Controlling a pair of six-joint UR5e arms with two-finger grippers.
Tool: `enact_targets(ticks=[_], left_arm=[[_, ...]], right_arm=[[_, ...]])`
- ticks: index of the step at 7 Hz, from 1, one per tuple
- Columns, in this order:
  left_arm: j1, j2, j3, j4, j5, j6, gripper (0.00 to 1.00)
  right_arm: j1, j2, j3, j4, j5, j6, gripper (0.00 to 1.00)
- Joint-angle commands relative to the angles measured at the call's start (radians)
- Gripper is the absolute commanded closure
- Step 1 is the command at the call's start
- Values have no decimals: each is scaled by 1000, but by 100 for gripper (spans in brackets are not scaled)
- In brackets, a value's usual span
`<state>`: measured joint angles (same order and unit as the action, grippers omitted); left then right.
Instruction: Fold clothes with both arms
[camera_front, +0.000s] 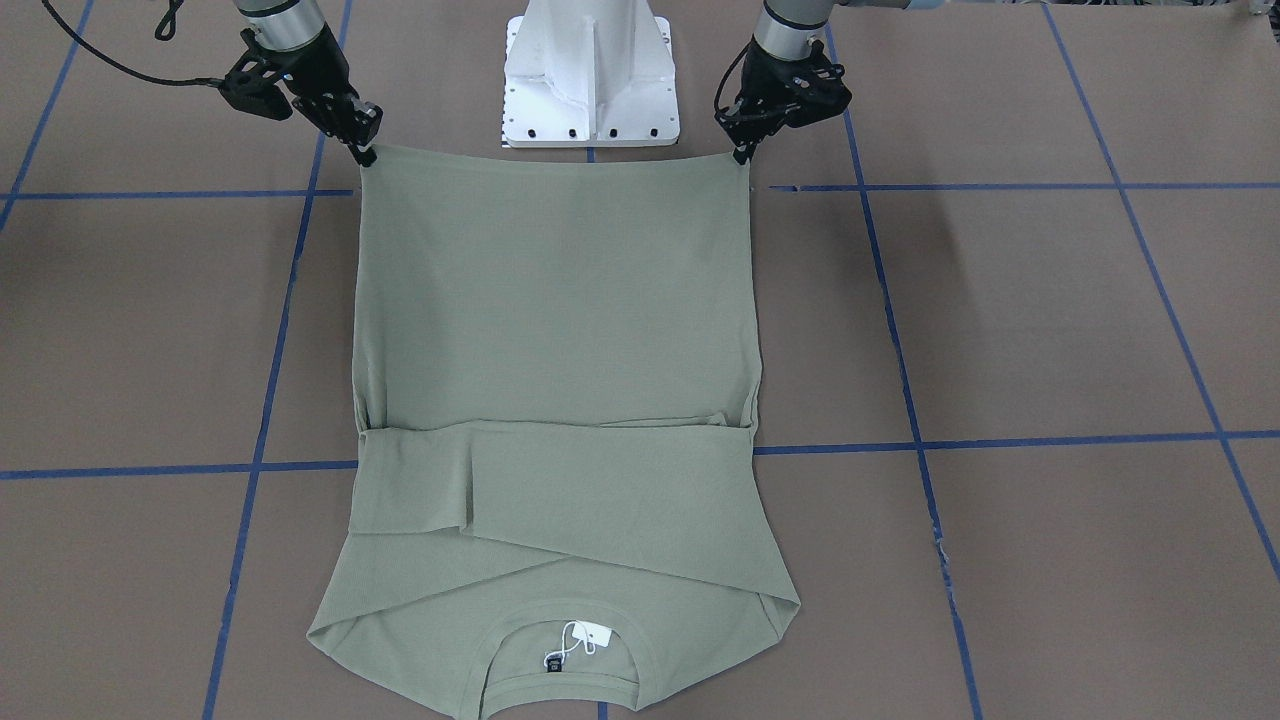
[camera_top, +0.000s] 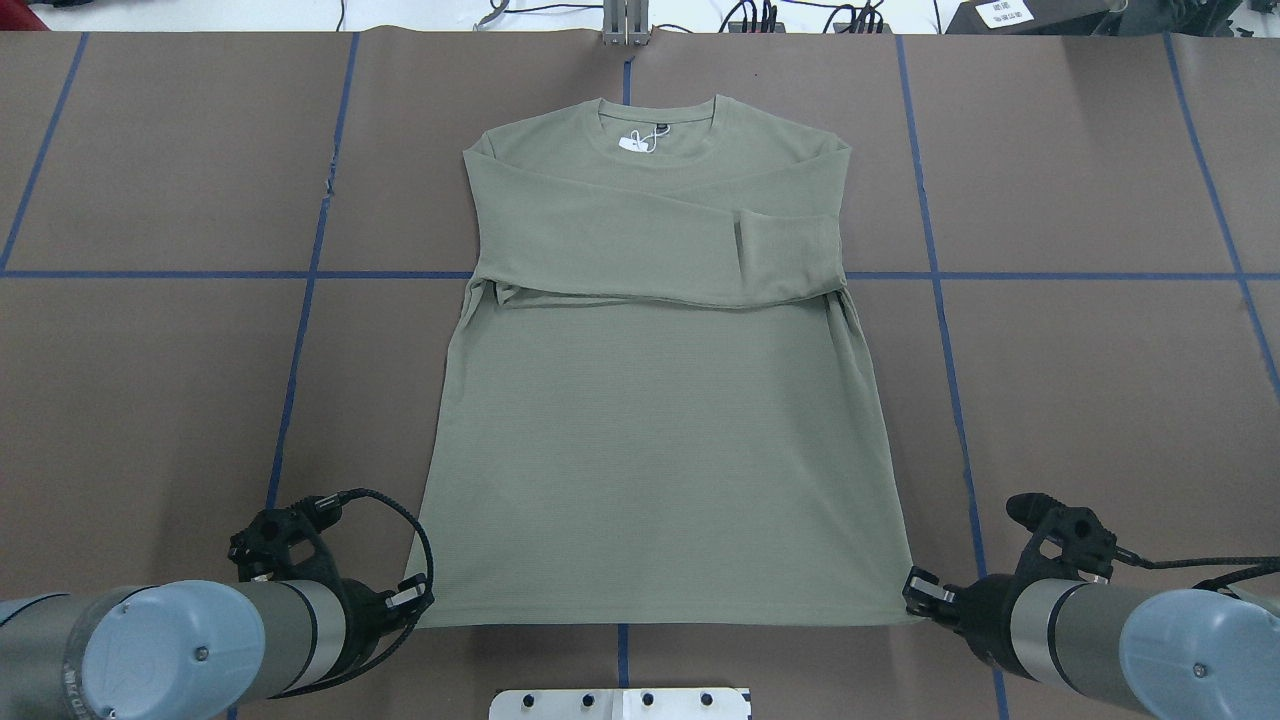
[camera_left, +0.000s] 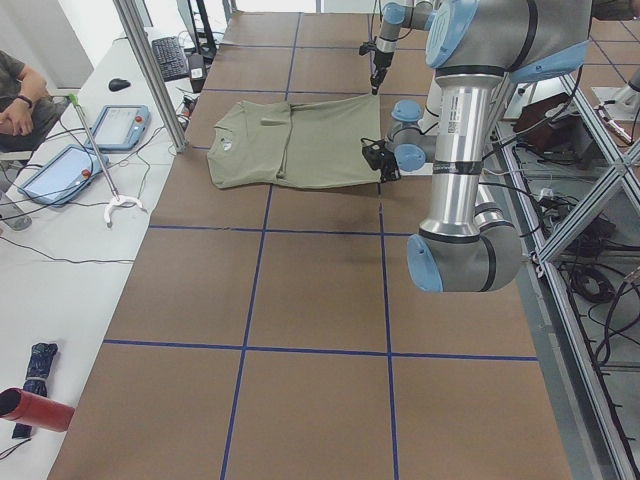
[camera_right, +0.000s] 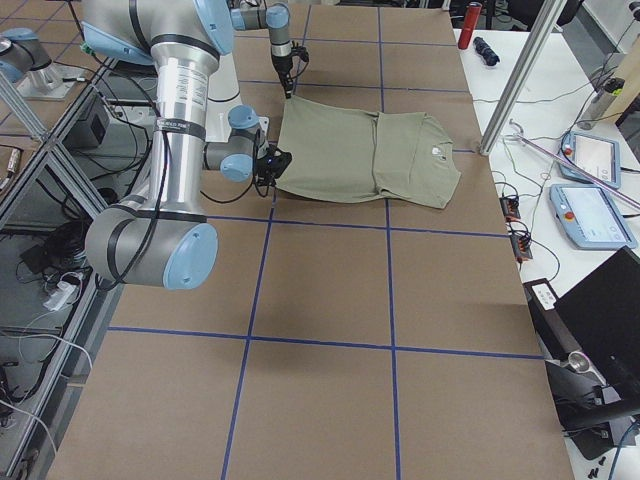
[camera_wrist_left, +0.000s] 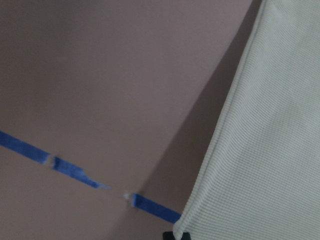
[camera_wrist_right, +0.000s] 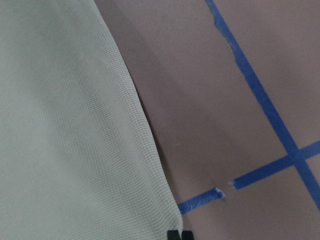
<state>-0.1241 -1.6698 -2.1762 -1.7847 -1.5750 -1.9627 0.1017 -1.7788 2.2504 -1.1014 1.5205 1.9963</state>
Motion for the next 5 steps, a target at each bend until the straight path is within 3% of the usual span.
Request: enact_targets(ticks=[1,3,5], left_arm=[[32,22,-37,2,1,-36,100],[63,41,-86,2,3,-80,100],[31,30,-187,2,-13,-72,100]], right_arm=[[-81,1,29,2,-16,33,100],[-154,-1,38,2,-66,56,100],[-60,-8,83,0,-74,59,100]])
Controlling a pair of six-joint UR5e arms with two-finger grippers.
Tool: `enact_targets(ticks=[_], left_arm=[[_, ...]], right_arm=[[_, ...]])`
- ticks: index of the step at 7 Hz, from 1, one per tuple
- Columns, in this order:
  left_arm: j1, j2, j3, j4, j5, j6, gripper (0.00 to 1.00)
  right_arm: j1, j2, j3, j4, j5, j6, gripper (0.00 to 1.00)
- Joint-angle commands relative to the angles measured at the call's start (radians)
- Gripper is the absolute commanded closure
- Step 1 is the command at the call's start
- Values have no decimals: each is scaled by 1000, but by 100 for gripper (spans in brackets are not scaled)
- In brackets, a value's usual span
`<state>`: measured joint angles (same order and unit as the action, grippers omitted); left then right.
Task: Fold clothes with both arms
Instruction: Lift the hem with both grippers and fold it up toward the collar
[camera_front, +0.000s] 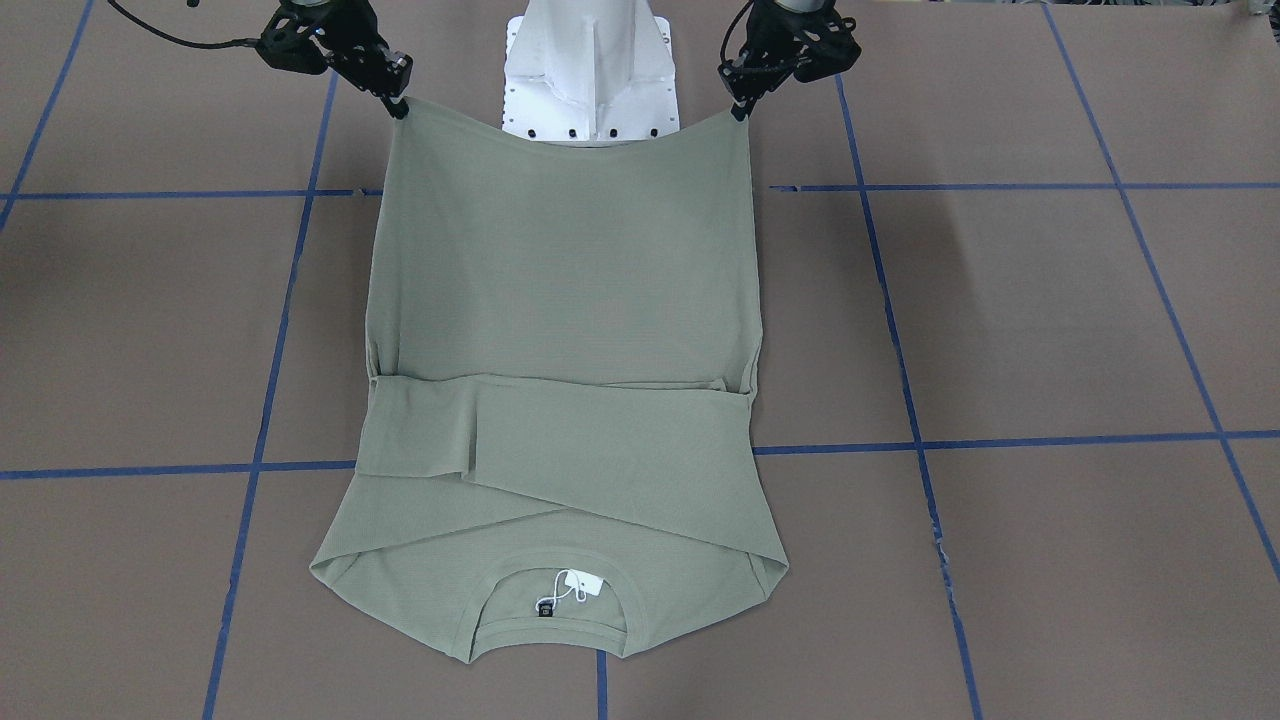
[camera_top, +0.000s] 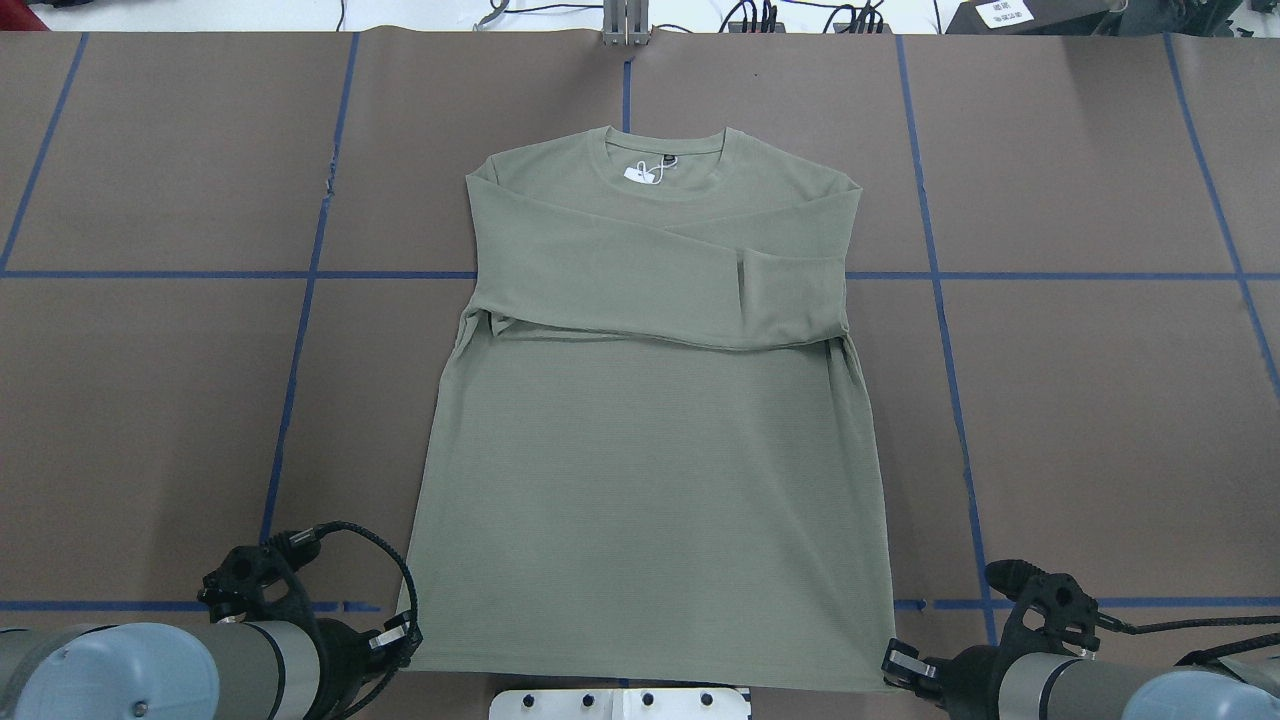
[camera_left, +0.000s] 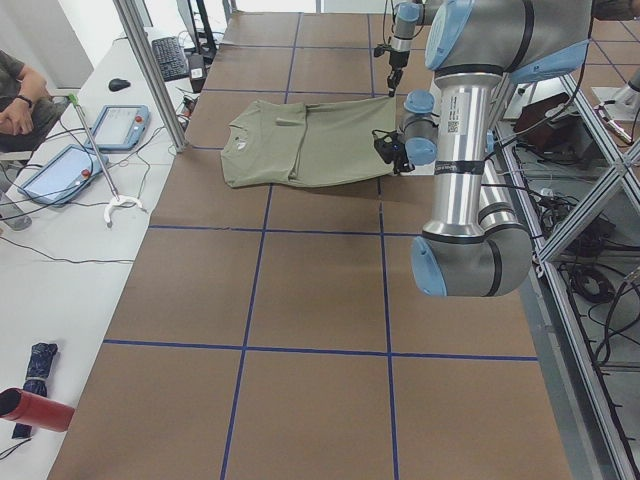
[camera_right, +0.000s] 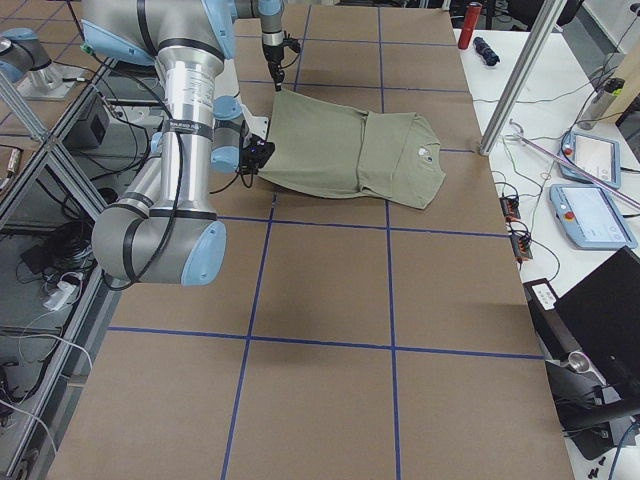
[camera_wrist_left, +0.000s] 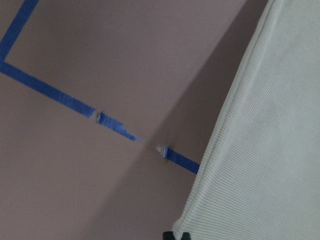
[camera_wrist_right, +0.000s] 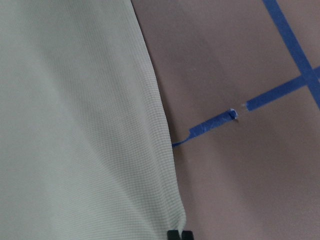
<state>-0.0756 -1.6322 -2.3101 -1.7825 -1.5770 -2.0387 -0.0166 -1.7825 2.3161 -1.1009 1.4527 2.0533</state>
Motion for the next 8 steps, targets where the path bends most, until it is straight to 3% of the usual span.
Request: enact_targets(ticks=[1,2,3,4,5,6,8], left_arm=[[-133,-88,-37,2,-23,56,100],[-265,-186,28,2,-85,177,100],[-359,-303,163,0,-131,236,100],[-457,-357,249,-17,-147,324,100],[-539,-386,332,-64,-158,389,100],[-593,-420,445,-128,-159,434,100],[-648,-483,675,-307,-158,448,100]], right_arm=[[163,0,14,-2,8,-11,100],[246,6,9,-31,61,-106,100],[371,93,-4,-96,168,-207,100],[502,238,-74,-225,270,-317,100],[592,432,-218,-334,284,-422,100],[695,554,-354,-393,317,-544,100],[834,693,-606,-386,383,-677,100]])
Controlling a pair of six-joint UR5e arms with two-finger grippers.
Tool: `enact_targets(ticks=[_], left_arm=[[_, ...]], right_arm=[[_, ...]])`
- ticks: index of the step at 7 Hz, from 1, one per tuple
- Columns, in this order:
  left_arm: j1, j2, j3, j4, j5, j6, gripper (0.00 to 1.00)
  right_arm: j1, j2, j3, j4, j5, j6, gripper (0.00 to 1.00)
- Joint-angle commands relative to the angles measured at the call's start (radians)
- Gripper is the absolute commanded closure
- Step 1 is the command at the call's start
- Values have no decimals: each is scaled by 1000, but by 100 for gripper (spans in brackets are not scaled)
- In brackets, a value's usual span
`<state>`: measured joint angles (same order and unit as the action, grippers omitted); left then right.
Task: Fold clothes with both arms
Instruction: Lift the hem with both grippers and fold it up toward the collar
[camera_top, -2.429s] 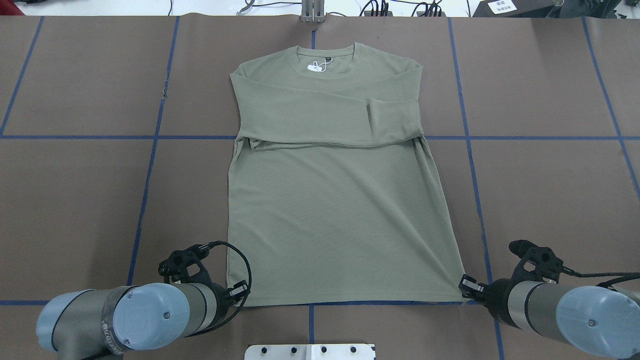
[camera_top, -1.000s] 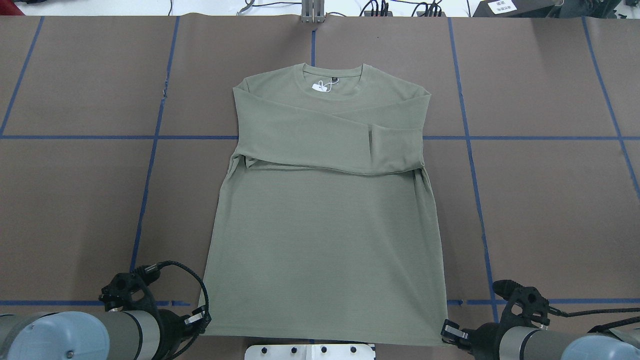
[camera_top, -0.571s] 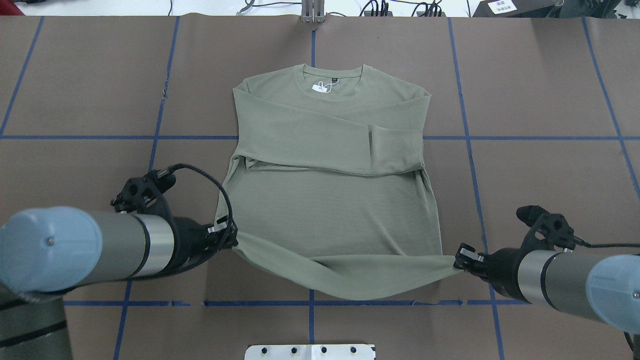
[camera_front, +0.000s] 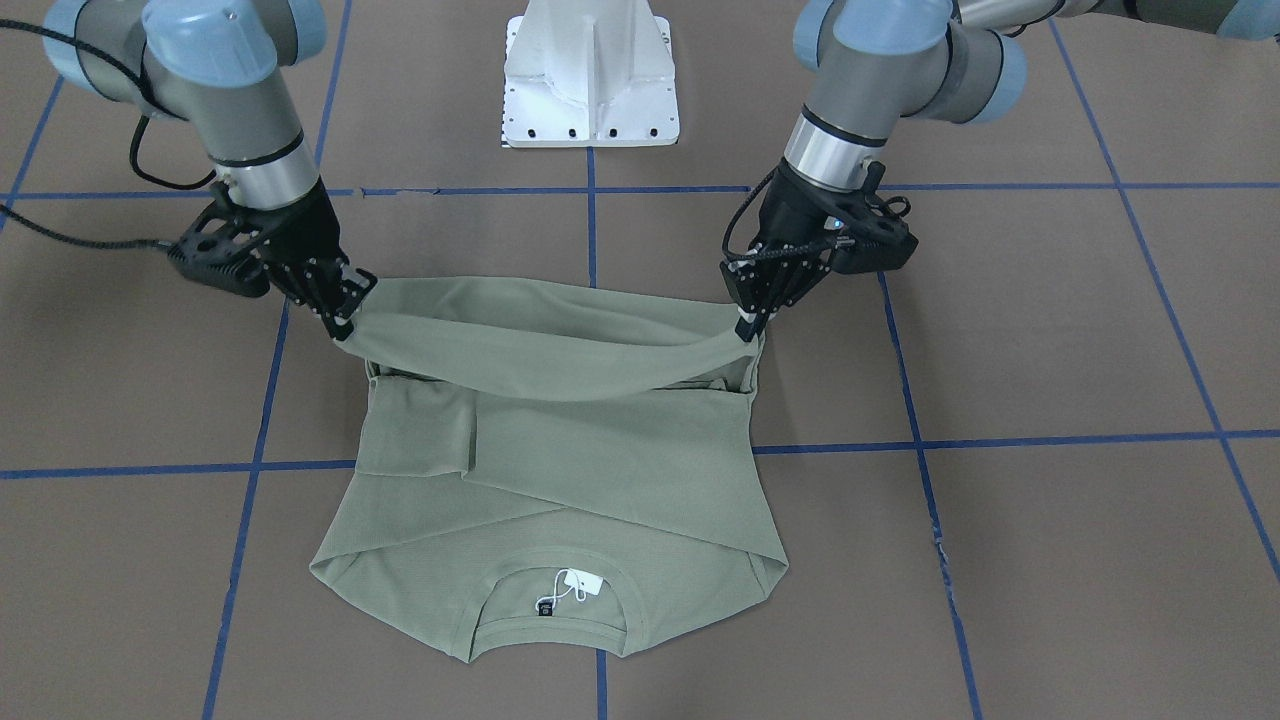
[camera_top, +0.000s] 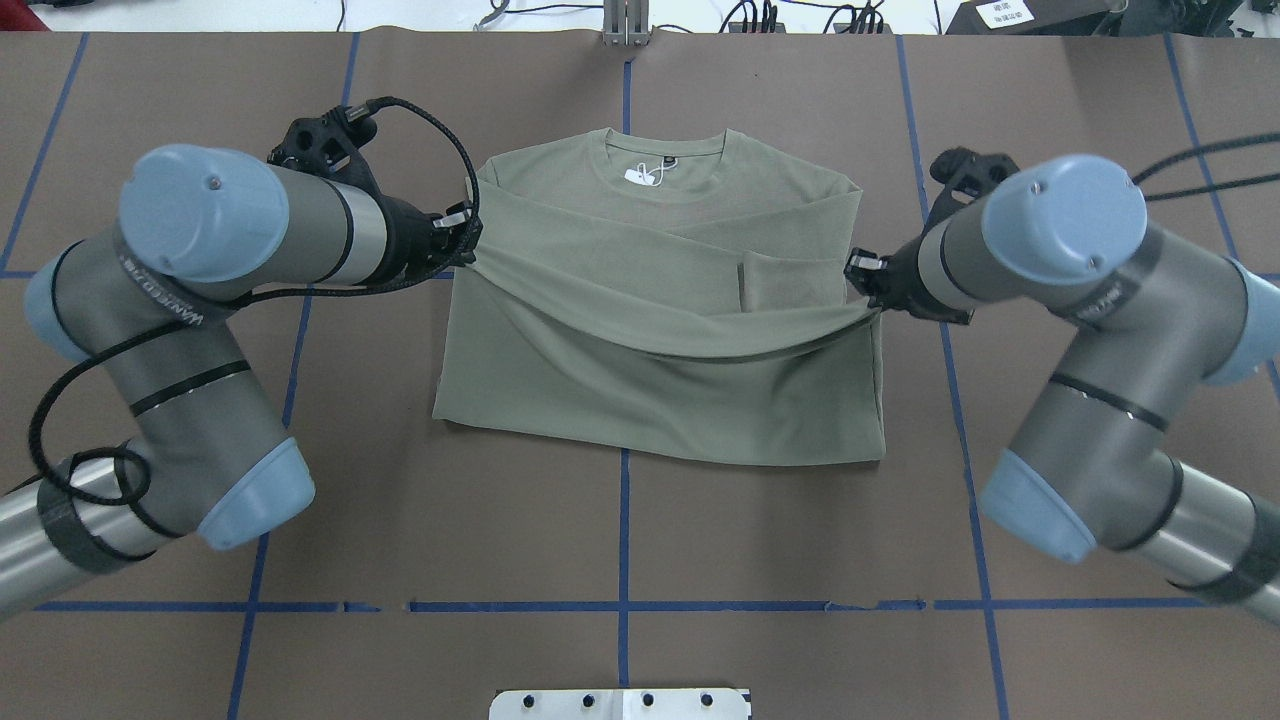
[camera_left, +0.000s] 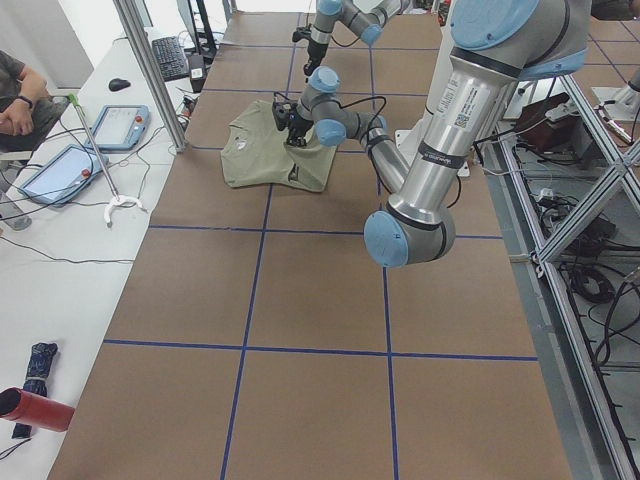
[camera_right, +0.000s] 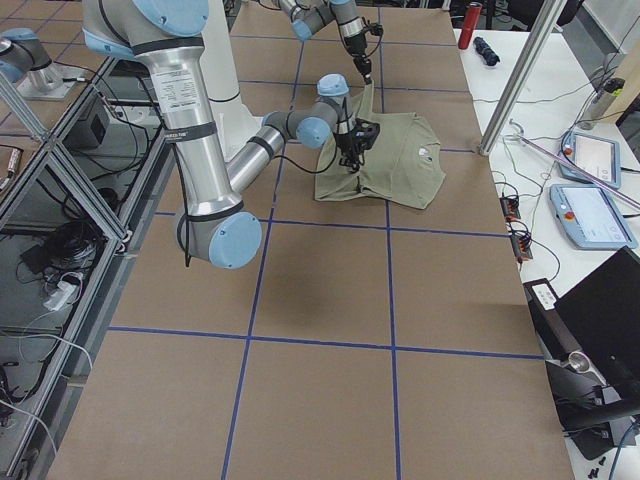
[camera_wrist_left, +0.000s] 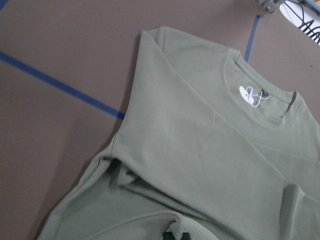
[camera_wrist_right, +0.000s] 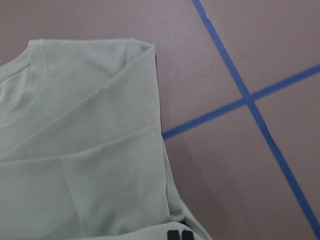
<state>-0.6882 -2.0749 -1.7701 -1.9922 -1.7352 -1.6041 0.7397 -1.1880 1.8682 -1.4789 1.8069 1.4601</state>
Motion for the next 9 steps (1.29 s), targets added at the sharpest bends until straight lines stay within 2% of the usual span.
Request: enact_targets(ticks=[1,2,3,5,6,9], left_arm=[[-48,-86,270,-176,2,18,100],[-56,-100,373,-286,9,23,100],[-72,-122,435,-315,11,24,100],[-71,-212,588,-367,55,24,100],[-73,-221,631,-414,58,36,100],[-85,-221,659,-422,101,134,100]], right_arm=[[123,189,-329,5,31,-148,100],[150,261,-501,120,31,-182,100],[156,296,-618,209,29,-184,100],[164,367,-722,215,28,-184,100],[164,383,-754,216,25,-185,100],[161,383,-796,252,20,-185,100]])
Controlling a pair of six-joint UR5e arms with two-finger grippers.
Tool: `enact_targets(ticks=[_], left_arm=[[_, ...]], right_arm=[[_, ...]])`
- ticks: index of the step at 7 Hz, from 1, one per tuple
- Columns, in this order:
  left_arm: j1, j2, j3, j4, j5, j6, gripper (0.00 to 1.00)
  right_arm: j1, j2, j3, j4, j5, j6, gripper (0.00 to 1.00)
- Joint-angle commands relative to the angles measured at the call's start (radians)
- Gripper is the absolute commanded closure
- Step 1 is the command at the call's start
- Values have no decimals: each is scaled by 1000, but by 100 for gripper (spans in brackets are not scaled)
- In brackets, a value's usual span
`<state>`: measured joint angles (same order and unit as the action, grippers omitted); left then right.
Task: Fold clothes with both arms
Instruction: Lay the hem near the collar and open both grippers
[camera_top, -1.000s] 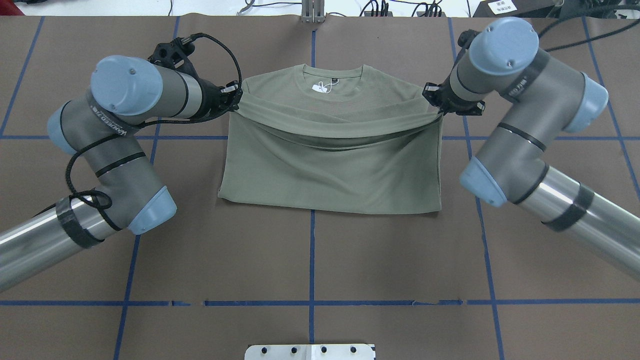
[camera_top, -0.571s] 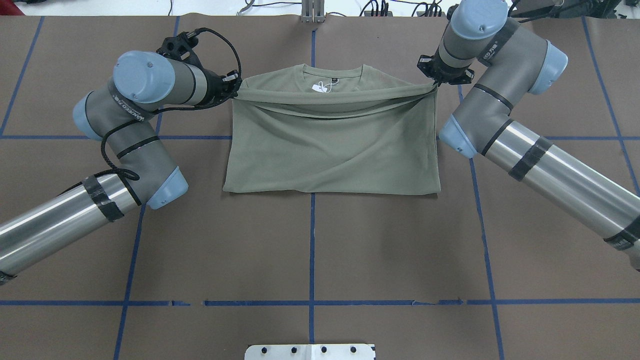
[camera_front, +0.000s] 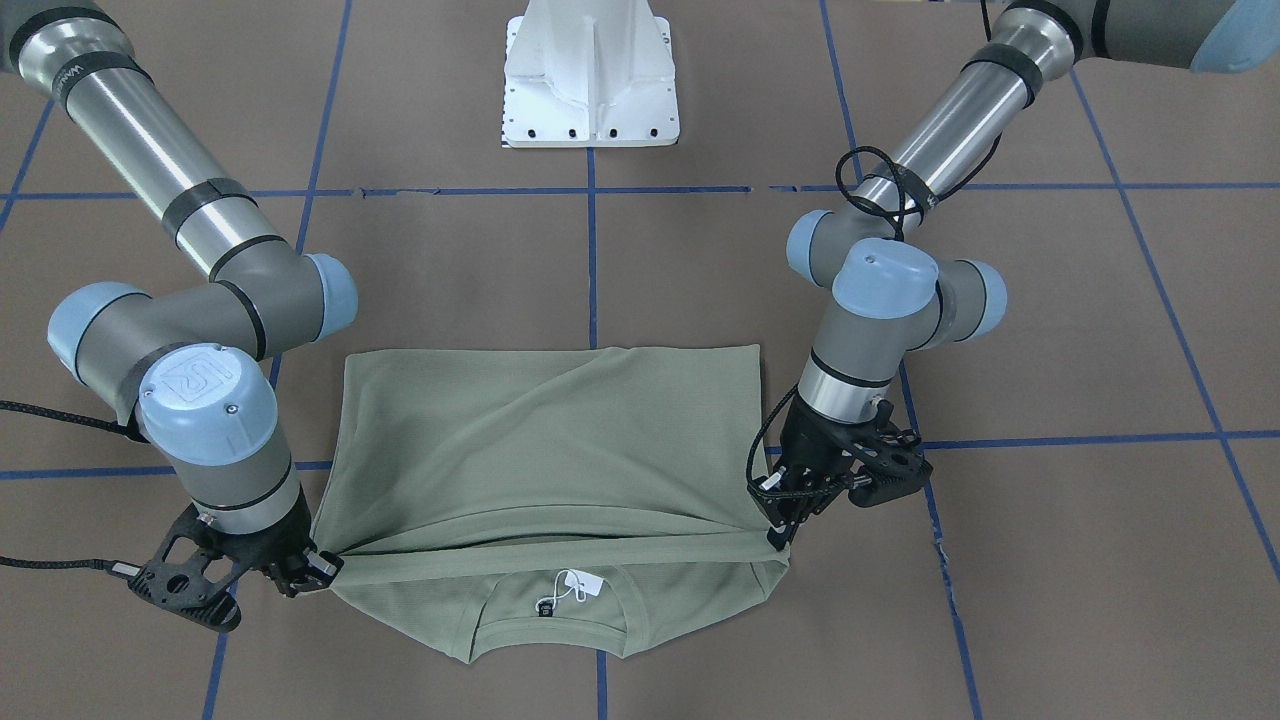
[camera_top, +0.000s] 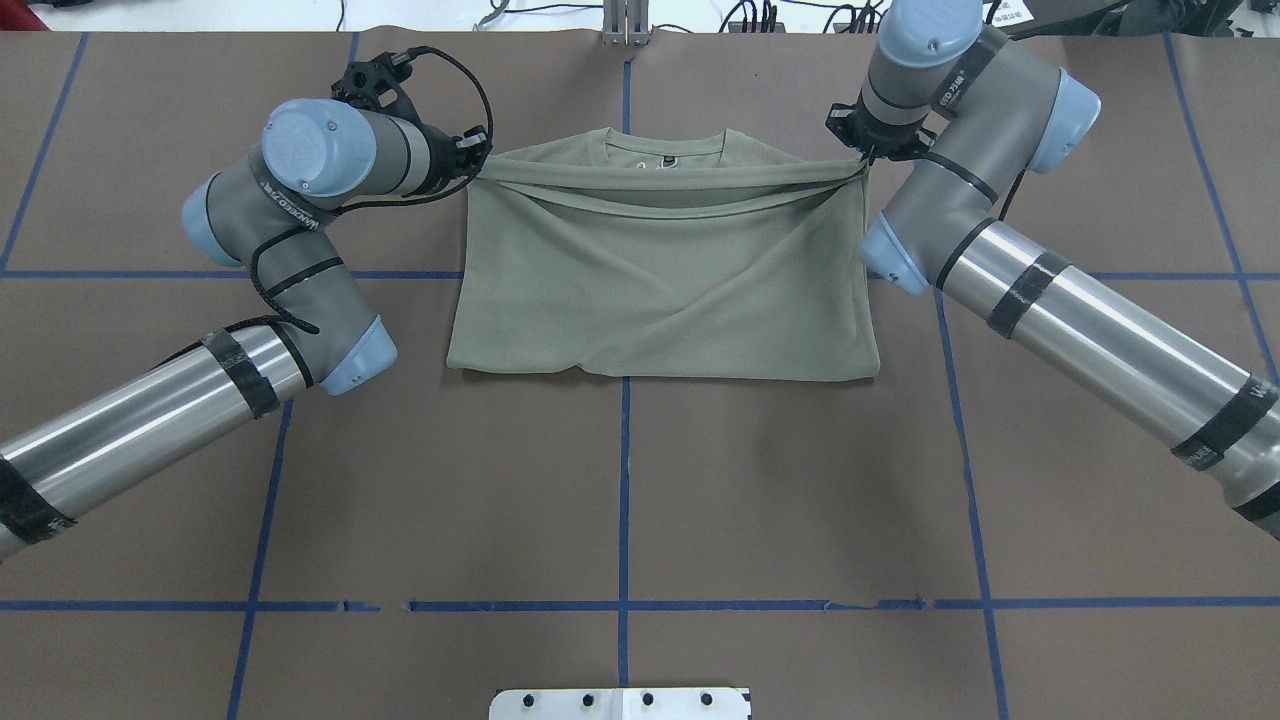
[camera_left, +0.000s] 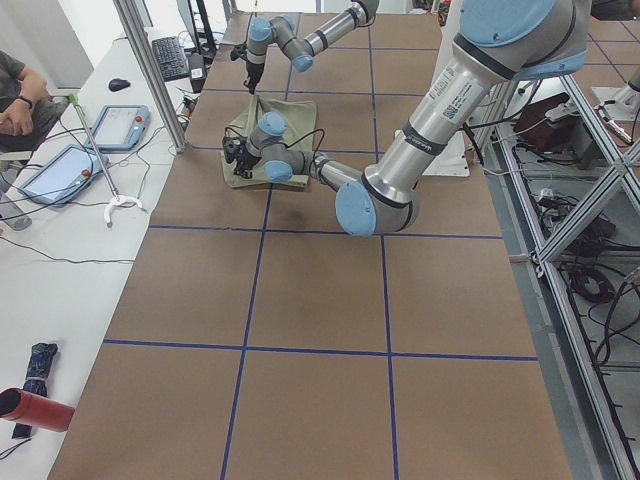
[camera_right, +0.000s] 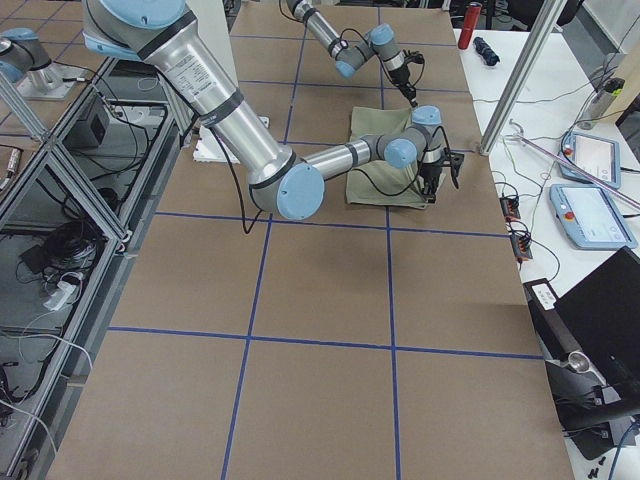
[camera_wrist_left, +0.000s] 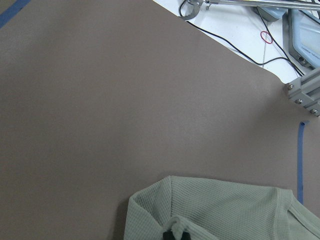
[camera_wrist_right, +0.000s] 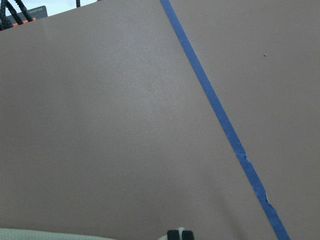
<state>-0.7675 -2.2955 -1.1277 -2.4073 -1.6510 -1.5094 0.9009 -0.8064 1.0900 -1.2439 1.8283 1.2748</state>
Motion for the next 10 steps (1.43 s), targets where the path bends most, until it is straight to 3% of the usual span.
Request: enact_targets(ticks=[1,2,3,4,5,6,7,10], left_arm=[[-7,-2,17,-7,17,41,100],[-6,-2,20,-9,17,46,100],[-6,-2,34,-30,17,46,96],[-7,-2,55,-54,17,46,83],[-12,-1,74,-65,17,47,73],[-13,-1,72,-65,16,47,54],[-27,-1,72,-73,14,92,47],[-46,4,65,-79,5,101,46]], right_arm=[[0,6,-18,17,-1,1,100],[0,7,-19,17,-1,1,100],[-2,10,-18,17,-1,6,79],[-1,16,-18,17,-1,11,58],[0,16,-13,18,-1,12,52],[1,16,2,18,0,15,47],[6,0,52,17,8,18,43],[-90,-286,403,20,11,168,29]])
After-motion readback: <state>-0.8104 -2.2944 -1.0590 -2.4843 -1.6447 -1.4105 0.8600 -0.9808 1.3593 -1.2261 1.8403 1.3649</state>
